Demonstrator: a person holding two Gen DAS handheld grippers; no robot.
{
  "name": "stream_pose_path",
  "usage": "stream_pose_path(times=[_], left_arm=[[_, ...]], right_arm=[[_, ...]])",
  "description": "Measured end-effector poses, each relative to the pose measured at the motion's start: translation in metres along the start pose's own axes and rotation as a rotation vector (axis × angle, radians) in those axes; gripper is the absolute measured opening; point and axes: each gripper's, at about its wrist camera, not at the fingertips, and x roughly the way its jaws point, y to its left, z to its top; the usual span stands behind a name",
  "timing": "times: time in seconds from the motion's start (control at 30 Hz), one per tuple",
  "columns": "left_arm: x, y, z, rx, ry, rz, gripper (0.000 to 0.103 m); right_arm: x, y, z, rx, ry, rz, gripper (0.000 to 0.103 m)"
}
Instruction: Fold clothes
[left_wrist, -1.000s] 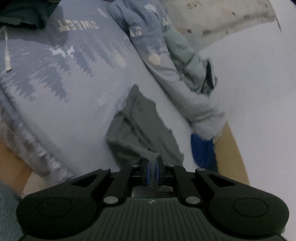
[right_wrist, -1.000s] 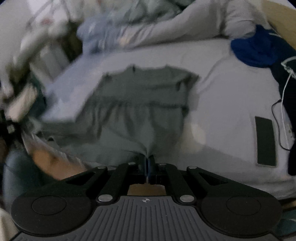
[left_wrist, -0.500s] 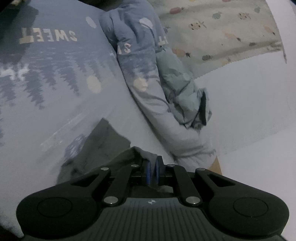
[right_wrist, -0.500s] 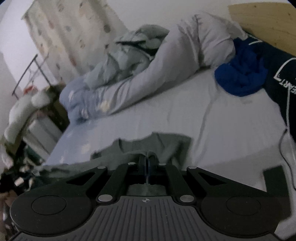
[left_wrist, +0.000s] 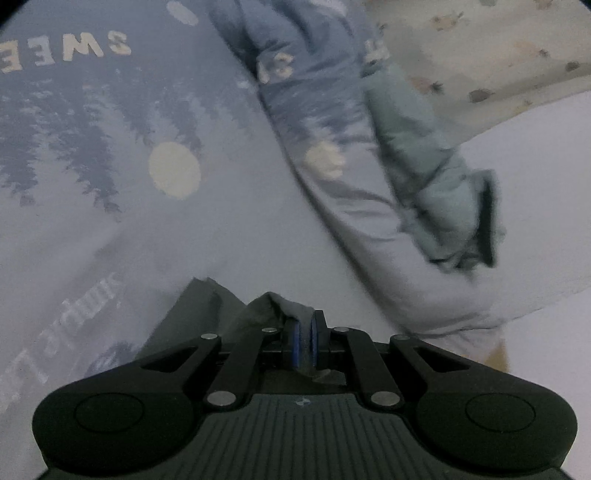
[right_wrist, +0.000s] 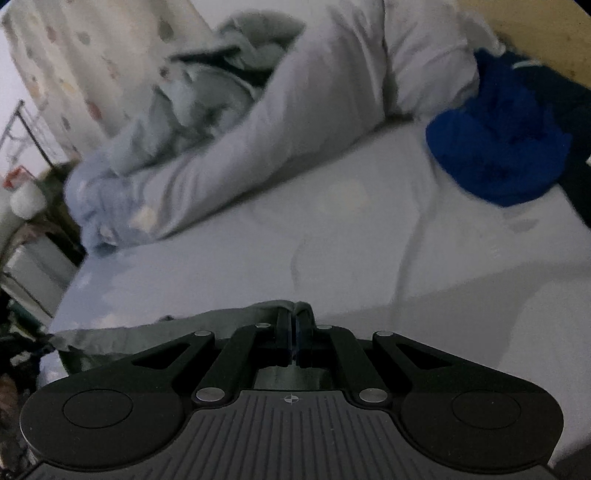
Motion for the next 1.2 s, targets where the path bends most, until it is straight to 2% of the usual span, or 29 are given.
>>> stream_pose_path(times=[0.13,0.37,0.5,0.63,0.8,0.87,0.9,0.97,1.0,1.07,1.13,1.2], left_arm=[[0.044,0.011,0.008,-0.011,0.026,0.084,0.009],[0.091,0.033,0.013,-0.019,0.054,0.186,0.010],[0.099,0.039,0.014,-0.016,0.058,0.177,0.010],[0.100,0.043,0.018,-0.013,0.063,0.125,0.011],[0.103,0.037,0.023,0.034,0.057,0.078,0.011],[0.105,0.036,0.025,0.029,0.056,0.059,0.017],[0.106,0.036,0.026,0.025,0.055,0.050,0.021],[0.108,0.039,0.028,0.031,0.061,0.056,0.022],[0.108,0.040,0.029,0.034,0.064,0.060,0.022],[0.101,0.040,0.031,0.050,0.023,0.055,0.030],[0.087,0.038,0.035,0.076,-0.061,0.029,0.069],[0.070,0.037,0.039,0.099,-0.132,0.004,0.083]], right_arm=[[0.066,-0.017,0.009,0.002,0.075,-0.029,0.003],[0.145,-0.027,0.001,-0.019,0.193,-0.053,0.003],[0.169,-0.036,0.000,0.003,0.216,-0.027,0.003],[0.181,-0.040,0.001,0.025,0.208,0.002,0.003],[0.170,-0.045,0.003,0.049,0.160,0.045,0.003],[0.163,-0.045,0.004,0.066,0.131,0.065,0.003],[0.163,-0.045,0.004,0.061,0.131,0.056,0.003],[0.167,-0.044,0.004,0.039,0.144,0.011,0.003],[0.169,-0.045,0.004,0.030,0.148,-0.017,0.008],[0.163,-0.046,0.006,0.027,0.100,-0.099,0.013],[0.152,-0.049,0.009,0.033,0.063,-0.128,0.015],[0.144,-0.044,0.008,-0.008,0.055,-0.132,0.016]])
